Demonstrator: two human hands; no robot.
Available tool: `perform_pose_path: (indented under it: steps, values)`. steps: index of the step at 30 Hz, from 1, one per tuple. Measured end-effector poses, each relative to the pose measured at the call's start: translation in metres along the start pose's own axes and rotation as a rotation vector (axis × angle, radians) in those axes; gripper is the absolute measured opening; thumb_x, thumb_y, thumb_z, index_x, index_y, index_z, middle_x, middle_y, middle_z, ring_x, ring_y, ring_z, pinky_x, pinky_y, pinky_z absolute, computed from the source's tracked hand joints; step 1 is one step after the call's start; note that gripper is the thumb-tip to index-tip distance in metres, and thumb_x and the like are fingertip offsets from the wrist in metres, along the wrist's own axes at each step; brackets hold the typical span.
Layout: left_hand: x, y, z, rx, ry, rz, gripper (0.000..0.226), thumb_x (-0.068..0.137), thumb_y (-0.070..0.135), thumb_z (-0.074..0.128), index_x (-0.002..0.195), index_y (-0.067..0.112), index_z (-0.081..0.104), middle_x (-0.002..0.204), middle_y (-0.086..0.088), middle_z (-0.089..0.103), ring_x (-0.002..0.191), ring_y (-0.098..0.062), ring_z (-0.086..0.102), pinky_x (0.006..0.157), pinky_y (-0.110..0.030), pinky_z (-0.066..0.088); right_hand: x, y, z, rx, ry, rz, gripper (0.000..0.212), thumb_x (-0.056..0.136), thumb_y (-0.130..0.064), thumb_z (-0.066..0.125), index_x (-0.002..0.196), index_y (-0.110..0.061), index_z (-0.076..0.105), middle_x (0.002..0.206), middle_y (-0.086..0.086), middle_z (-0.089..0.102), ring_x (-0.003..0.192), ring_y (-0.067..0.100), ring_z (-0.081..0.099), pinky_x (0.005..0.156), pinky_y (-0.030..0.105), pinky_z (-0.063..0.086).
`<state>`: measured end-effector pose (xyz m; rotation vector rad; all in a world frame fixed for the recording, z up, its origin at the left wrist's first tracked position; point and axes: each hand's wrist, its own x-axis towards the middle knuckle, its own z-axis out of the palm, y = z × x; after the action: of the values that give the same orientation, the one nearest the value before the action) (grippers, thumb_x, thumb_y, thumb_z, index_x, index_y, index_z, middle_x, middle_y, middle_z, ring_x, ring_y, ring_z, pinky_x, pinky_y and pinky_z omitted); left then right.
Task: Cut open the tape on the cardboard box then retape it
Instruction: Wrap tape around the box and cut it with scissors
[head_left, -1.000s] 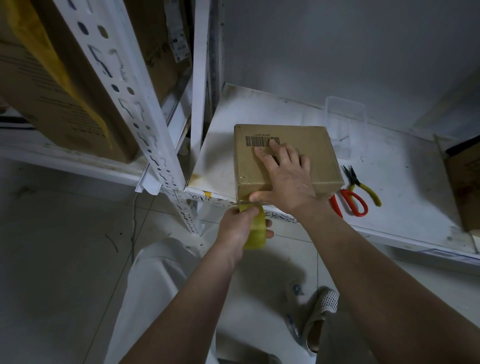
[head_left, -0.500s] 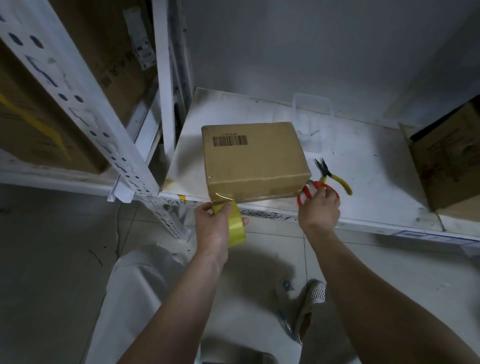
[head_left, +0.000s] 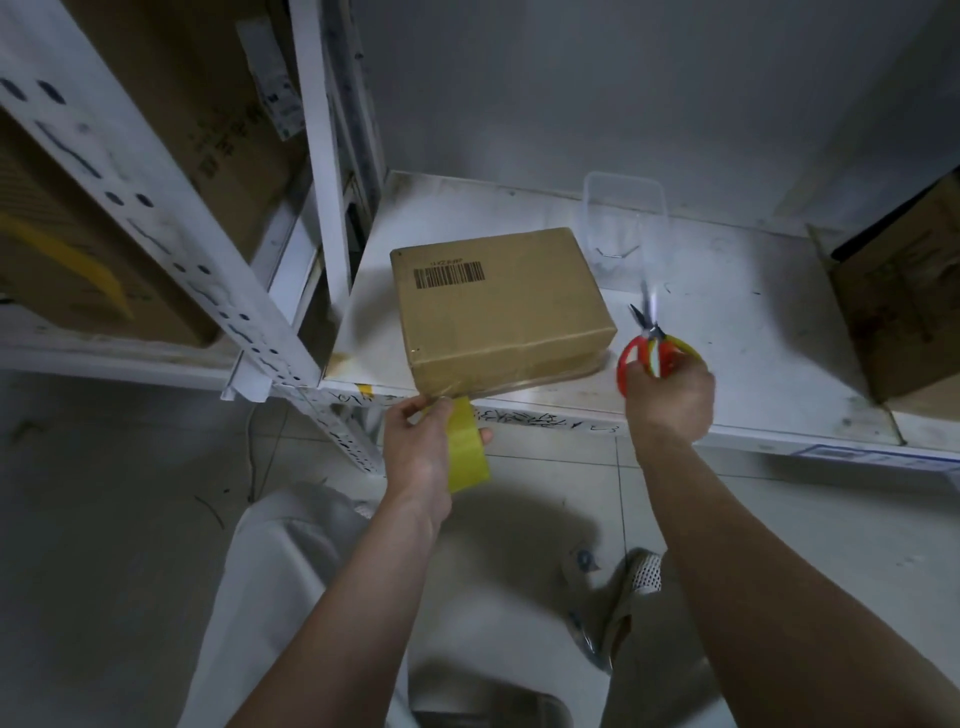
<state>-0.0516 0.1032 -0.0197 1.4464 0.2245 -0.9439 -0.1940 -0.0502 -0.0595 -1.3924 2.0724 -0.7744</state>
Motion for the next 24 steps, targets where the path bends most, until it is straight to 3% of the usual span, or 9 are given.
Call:
perform_pose_path:
  steps: [2, 5, 7, 9, 13, 19, 22, 24]
  values:
    - [0.002, 0.001, -0.001, 0.02, -0.011, -0.006, 0.016, 0.09, 0.008, 0.059, 0.095, 0.017, 0.046, 0.102, -0.024, 0.065, 0.038, -0.024, 0.061, 0.053, -0.034, 0.053, -0.004, -0.012, -0.015, 0.342, 0.002, -0.011, 0.037, 0.078, -0.03, 0.069, 0.113, -0.02, 0.064, 0.108, -0.002, 0.066, 0.095, 0.015, 0.064, 0.093, 0.034, 0.051]
    - [0.004, 0.004, -0.003, 0.045, -0.039, -0.026, 0.021, 0.088, 0.004, 0.058, 0.105, 0.011, 0.048, 0.109, -0.029, 0.064, 0.04, -0.026, 0.061, 0.053, -0.036, 0.054, -0.024, -0.043, -0.03, 0.655, -0.225, -0.155, 0.038, 0.078, -0.012, 0.073, 0.114, -0.015, 0.06, 0.108, 0.0, 0.065, 0.099, 0.013, 0.063, 0.09, 0.029, 0.053]
    - [0.004, 0.008, -0.004, 0.039, -0.061, -0.048, 0.024, 0.086, 0.002, 0.058, 0.106, 0.01, 0.047, 0.106, -0.029, 0.065, 0.041, -0.027, 0.062, 0.064, -0.041, 0.055, -0.044, -0.064, -0.027, 0.542, -0.338, -0.361, 0.044, 0.072, -0.018, 0.077, 0.107, -0.035, 0.056, 0.103, -0.003, 0.065, 0.096, 0.015, 0.064, 0.089, 0.038, 0.053]
    - [0.002, 0.011, -0.006, 0.054, -0.102, -0.062, 0.027, 0.086, 0.002, 0.059, 0.109, 0.009, 0.047, 0.094, -0.024, 0.067, 0.043, -0.026, 0.063, 0.064, -0.038, 0.055, -0.065, -0.077, -0.014, 0.275, -0.466, -0.591, 0.047, 0.066, -0.029, 0.078, 0.101, -0.047, 0.052, 0.103, -0.01, 0.063, 0.098, 0.013, 0.062, 0.092, 0.041, 0.049]
    - [0.002, 0.011, -0.014, 0.101, -0.182, -0.071, 0.031, 0.091, 0.003, 0.053, 0.119, 0.009, 0.044, 0.103, -0.021, 0.068, 0.057, -0.027, 0.068, 0.058, -0.034, 0.055, -0.097, -0.096, 0.017, -0.227, -0.443, -0.962, 0.049, 0.074, -0.036, 0.075, 0.115, -0.026, 0.051, 0.116, -0.009, 0.056, 0.111, 0.012, 0.05, 0.091, 0.033, 0.03]
    - [0.009, 0.009, -0.017, 0.137, -0.214, -0.115, 0.027, 0.092, 0.001, 0.05, 0.117, 0.009, 0.044, 0.099, -0.028, 0.068, 0.06, -0.03, 0.066, 0.054, -0.036, 0.057, -0.093, -0.102, 0.026, -0.346, -0.478, -1.071, 0.052, 0.075, -0.032, 0.074, 0.117, -0.025, 0.045, 0.121, -0.002, 0.05, 0.113, 0.02, 0.048, 0.096, 0.039, 0.036]
    - [0.014, 0.003, -0.018, 0.122, -0.229, -0.256, 0.017, 0.092, 0.0, 0.05, 0.109, -0.002, 0.05, 0.082, -0.029, 0.063, 0.056, -0.03, 0.061, 0.048, -0.037, 0.057, -0.091, -0.098, 0.029, -0.312, -0.488, -1.053, 0.052, 0.073, -0.03, 0.076, 0.115, -0.025, 0.046, 0.121, -0.003, 0.049, 0.114, 0.019, 0.046, 0.098, 0.041, 0.038]
    - [0.012, -0.003, -0.021, 0.077, -0.231, -0.331, 0.014, 0.094, 0.005, 0.051, 0.106, 0.0, 0.047, 0.083, -0.028, 0.058, 0.052, -0.029, 0.059, 0.043, -0.034, 0.052, -0.092, -0.098, 0.029, -0.304, -0.505, -1.051, 0.052, 0.073, -0.031, 0.075, 0.116, -0.024, 0.046, 0.121, -0.004, 0.048, 0.115, 0.018, 0.045, 0.097, 0.04, 0.037]
